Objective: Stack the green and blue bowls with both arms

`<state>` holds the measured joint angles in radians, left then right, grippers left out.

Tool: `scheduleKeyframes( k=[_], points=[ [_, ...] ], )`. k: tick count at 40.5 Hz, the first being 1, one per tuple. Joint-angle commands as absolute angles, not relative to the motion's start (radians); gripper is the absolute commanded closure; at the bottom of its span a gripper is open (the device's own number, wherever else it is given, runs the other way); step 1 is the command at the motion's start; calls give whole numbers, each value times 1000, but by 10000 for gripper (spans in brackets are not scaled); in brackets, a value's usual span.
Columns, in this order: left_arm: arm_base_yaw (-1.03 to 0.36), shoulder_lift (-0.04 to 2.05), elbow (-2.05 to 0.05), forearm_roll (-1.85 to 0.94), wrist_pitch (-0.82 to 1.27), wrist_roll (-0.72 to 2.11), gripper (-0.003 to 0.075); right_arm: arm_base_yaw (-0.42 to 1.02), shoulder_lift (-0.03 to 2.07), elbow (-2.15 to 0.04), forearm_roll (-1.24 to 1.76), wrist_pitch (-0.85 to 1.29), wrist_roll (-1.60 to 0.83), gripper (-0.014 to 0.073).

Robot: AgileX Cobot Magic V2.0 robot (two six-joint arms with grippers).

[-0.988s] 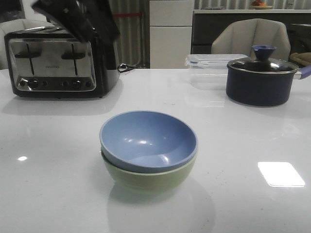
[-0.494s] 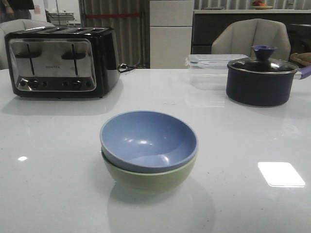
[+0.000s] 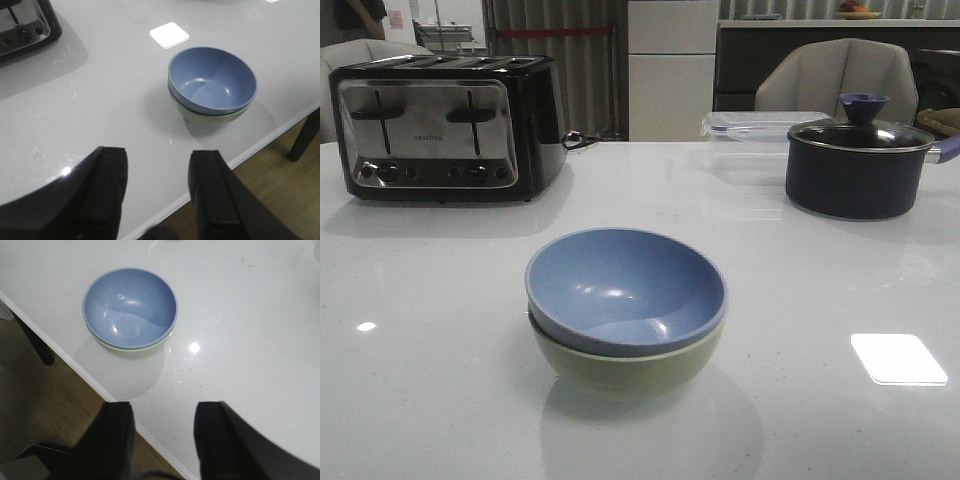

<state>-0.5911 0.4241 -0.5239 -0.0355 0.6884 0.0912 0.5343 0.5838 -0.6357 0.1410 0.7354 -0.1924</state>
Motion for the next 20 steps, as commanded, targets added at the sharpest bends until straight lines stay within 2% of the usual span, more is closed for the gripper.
scheduleKeyframes(
  k=[1,4,8,11,13,20],
  points=[
    [-598,435,-552,-39,593,90,351,535,584,-662,134,670,-201,337],
    [-598,435,-552,-39,593,90,381,535,584,-662,134,670,-201,426],
    [-598,435,-552,-39,593,90,500,535,584,-662,135,670,-201,543],
    [-598,435,-552,-42,595,90,596,535,584,-662,135,671,-201,536],
    [-598,435,-552,-42,595,90,631,535,584,-662,135,671,-201,536],
    [-598,435,-552,-42,595,90,627,535,584,-662,135,670,-201,537]
  ],
)
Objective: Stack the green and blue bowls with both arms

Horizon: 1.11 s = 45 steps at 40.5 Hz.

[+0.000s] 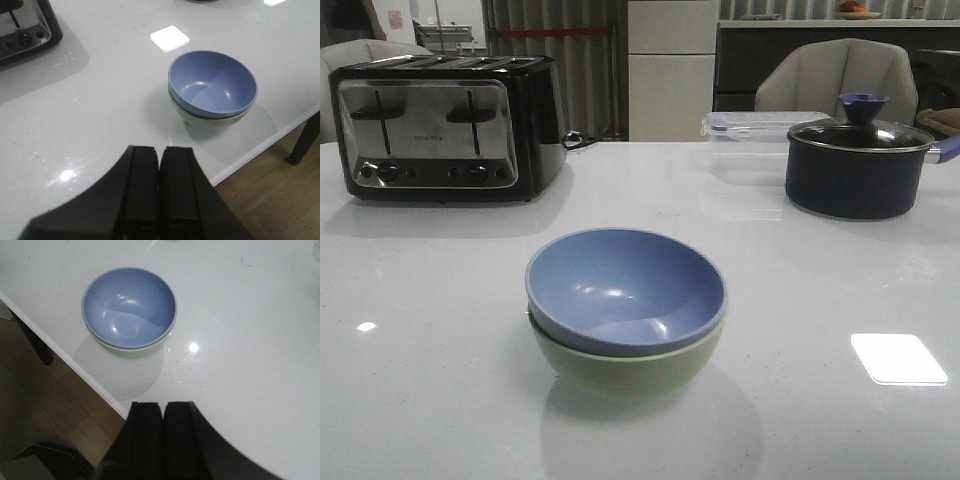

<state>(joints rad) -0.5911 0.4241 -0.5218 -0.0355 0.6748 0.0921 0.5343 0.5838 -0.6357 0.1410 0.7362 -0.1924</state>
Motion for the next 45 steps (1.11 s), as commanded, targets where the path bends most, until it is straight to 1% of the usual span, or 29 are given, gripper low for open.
scheduleKeyframes(
  k=[1,15,17,21,27,32,40,45],
  points=[
    [-598,435,-552,-42,595,90,627,535,584,-662,135,670,-201,537],
    [-590,411,-548,-36,592,92,627,535,584,-662,135,670,-201,537],
    [-559,390,-548,-8,590,92,627,535,584,-662,135,670,-201,537],
    [-449,328,-524,0,567,92,627,535,584,-662,135,670,-201,537],
    [-261,210,-420,0,438,92,627,535,584,-662,135,670,-201,537],
    [-149,141,-308,-12,333,92,627,535,584,-662,135,670,-201,537],
    [-69,62,-139,-39,145,92,627,535,584,-662,135,670,-201,537],
    [-54,-4,-79,-39,114,66,627,535,584,-662,135,670,-201,537]
  ],
)
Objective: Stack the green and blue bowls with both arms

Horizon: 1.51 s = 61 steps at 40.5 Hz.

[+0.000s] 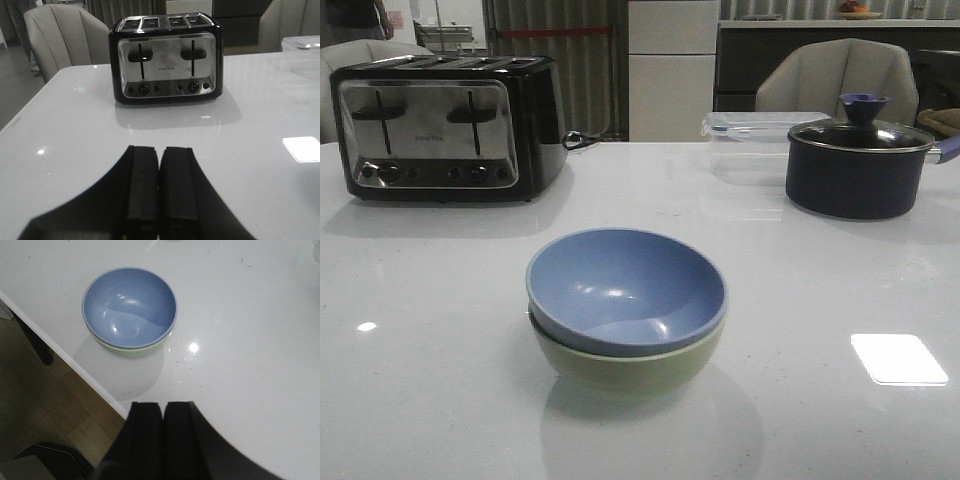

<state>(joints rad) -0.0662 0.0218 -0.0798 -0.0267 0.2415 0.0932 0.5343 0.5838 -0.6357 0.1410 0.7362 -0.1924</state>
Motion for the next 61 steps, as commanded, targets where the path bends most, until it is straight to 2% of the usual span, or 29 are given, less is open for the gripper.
scheduleKeyframes(
  k=[1,20,57,61],
  points=[
    [-52,-13,-69,-37,114,60,627,535,584,-662,135,670,-201,537],
    [-41,-27,9,-39,-59,35,627,535,584,-662,135,670,-201,537],
    [-41,-25,9,-39,-58,35,627,536,576,-661,136,671,-201,537],
    [-41,-25,9,-39,-58,35,627,501,537,-647,139,663,-201,537]
  ],
)
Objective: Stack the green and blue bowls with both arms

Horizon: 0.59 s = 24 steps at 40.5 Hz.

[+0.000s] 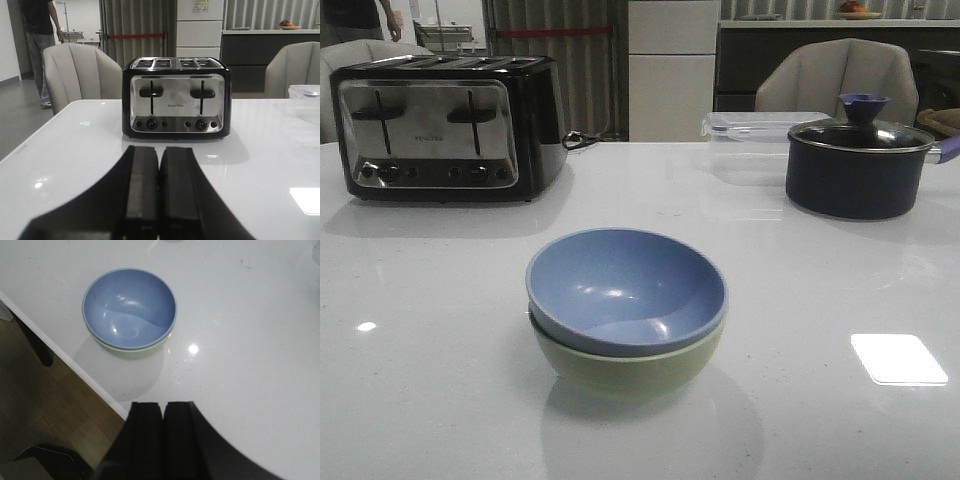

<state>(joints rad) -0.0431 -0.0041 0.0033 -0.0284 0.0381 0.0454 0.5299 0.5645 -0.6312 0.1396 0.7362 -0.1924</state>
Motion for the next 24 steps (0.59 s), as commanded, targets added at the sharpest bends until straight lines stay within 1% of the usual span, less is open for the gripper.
scheduleKeyframes(
  k=[1,6,13,19,24],
  points=[
    [-41,-25,9,-39,-58,35,627,479,526,-637,139,654,-201,537],
    [-41,-25,9,-39,-58,35,627,359,437,-553,139,537,-201,537],
    [-41,-25,9,-39,-58,35,627,186,261,-361,139,288,-201,537],
    [-41,-25,9,-39,-58,35,627,83,118,-197,139,102,-201,537],
    [-41,-25,9,-39,-58,35,627,27,28,-75,139,15,-201,537]
  ],
)
